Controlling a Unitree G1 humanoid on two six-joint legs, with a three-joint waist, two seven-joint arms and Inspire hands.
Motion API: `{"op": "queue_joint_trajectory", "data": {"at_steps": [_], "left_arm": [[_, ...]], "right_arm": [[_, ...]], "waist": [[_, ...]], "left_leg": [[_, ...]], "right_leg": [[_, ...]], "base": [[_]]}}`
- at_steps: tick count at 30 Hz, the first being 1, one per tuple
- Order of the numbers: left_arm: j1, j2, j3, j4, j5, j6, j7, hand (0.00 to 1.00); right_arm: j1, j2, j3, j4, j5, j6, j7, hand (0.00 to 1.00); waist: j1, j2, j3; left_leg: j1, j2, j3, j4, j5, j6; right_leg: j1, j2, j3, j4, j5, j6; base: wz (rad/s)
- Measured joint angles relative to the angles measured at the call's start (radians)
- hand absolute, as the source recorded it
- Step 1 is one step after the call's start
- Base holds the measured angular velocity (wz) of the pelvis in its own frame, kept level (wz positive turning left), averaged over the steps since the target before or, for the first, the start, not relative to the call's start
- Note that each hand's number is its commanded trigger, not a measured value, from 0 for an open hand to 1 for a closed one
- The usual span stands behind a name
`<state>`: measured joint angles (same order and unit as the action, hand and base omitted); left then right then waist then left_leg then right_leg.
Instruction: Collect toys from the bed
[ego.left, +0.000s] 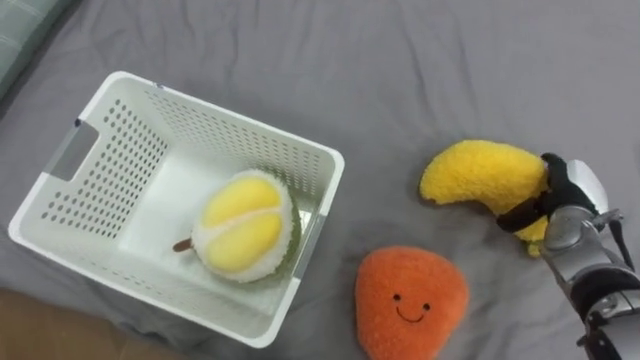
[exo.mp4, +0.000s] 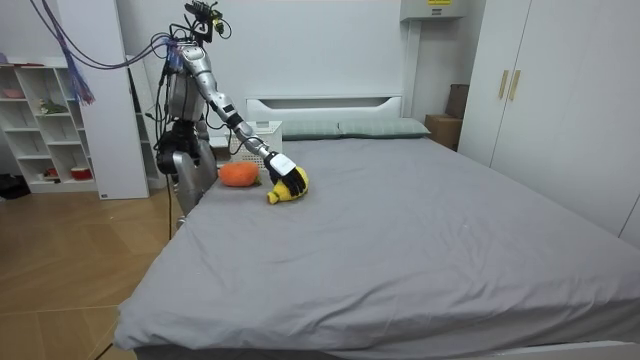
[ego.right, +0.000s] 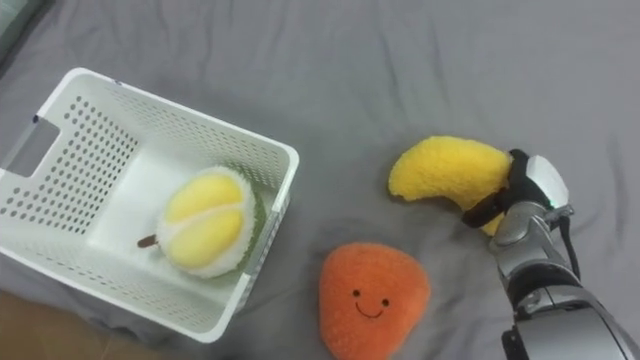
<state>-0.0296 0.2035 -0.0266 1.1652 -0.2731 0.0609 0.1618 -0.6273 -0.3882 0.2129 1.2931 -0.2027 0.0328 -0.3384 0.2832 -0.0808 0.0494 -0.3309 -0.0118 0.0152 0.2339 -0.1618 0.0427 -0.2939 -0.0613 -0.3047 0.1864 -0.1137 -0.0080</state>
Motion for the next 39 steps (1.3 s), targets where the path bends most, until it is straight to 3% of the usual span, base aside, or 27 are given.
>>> {"op": "queue_joint_trajectory", "data": {"at_steps": [11, 15, 23, 26, 28, 30, 34, 36, 39], "left_arm": [[-0.002, 0.0, -0.038, -0.006, 0.002, -0.002, -0.02, 0.0], [-0.002, 0.0, -0.039, -0.006, 0.002, -0.003, -0.027, 0.0], [0.004, 0.002, -0.035, -0.002, 0.002, -0.004, -0.041, 0.0], [0.014, 0.002, -0.016, -0.004, 0.001, -0.006, -0.041, 0.0], [0.024, 0.002, -0.006, -0.006, 0.003, -0.007, -0.041, 0.0], [0.034, 0.0, 0.004, -0.006, 0.005, -0.006, -0.041, 0.0], [0.085, 0.001, 0.076, -0.012, 0.006, -0.007, -0.041, 0.0], [0.104, 0.001, 0.085, -0.012, 0.006, -0.007, -0.04, 0.0], [0.135, -0.004, 0.087, -0.016, 0.01, -0.004, -0.04, 0.0]], "right_arm": [[0.0, -0.015, 0.043, 0.003, -0.047, 0.002, 0.003, 1.0], [0.001, -0.016, 0.041, 0.002, -0.057, -0.014, 0.003, 1.0], [0.016, -0.018, 0.027, -0.12, -0.149, -0.008, 0.038, 1.0], [0.036, -0.019, -0.002, -0.236, -0.158, -0.009, 0.059, 1.0], [0.063, -0.019, -0.008, -0.294, -0.154, -0.01, 0.059, 1.0], [0.092, -0.019, -0.025, -0.318, -0.158, -0.01, 0.066, 1.0], [0.185, -0.018, -0.083, -0.453, -0.159, -0.005, 0.09, 1.0], [0.203, -0.018, -0.085, -0.507, -0.155, 0.004, 0.101, 1.0], [0.241, -0.018, -0.088, -0.597, -0.158, 0.02, 0.103, 1.0]], "waist": [[0.0, 0.006, 0.0039], [-0.004, 0.006, 0.0038], [-0.051, 0.004, 0.0014], [-0.074, 0.003, -0.0033], [-0.088, -0.001, -0.0208], [-0.088, 0.001, -0.0324], [-0.102, 0.003, -0.0415], [-0.118, 0.005, -0.0443], [-0.121, 0.007, -0.0554]], "left_leg": [[-0.006, 0.0, 0.0, 0.0, 0.0, 0.0], [-0.003, 0.0, 0.0, 0.0, 0.0, 0.0], [0.068, -0.001, 0.004, -0.006, 0.0, 0.0], [0.113, -0.001, 0.011, -0.014, 0.0, 0.0], [0.139, -0.001, 0.015, -0.017, 0.0, 0.0], [0.173, 0.0, 0.026, -0.027, 0.0, 0.0], [0.244, -0.001, 0.037, -0.056, -0.001, 0.001], [0.264, -0.001, 0.039, -0.064, -0.001, 0.001], [0.295, 0.0, 0.049, -0.067, -0.001, 0.001]], "right_leg": [[-0.006, 0.0, 0.0, -0.001, 0.0, 0.0], [-0.003, 0.0, -0.002, -0.001, 0.0, 0.0], [0.063, -0.002, 0.004, 0.0, 0.0, 0.0], [0.1, -0.003, 0.003, -0.001, 0.0, 0.001], [0.124, -0.002, 0.008, -0.001, 0.0, 0.001], [0.148, -0.001, 0.025, -0.002, -0.001, 0.001], [0.202, -0.001, 0.029, -0.003, -0.008, 0.011], [0.217, 0.0, 0.03, -0.003, -0.008, 0.011], [0.244, 0.003, 0.039, -0.002, -0.009, 0.009]], "base": [[0.0], [0.0], [-0.02], [-0.09], [-0.02], [-0.13], [-0.12], [-0.08], [-0.1]]}}
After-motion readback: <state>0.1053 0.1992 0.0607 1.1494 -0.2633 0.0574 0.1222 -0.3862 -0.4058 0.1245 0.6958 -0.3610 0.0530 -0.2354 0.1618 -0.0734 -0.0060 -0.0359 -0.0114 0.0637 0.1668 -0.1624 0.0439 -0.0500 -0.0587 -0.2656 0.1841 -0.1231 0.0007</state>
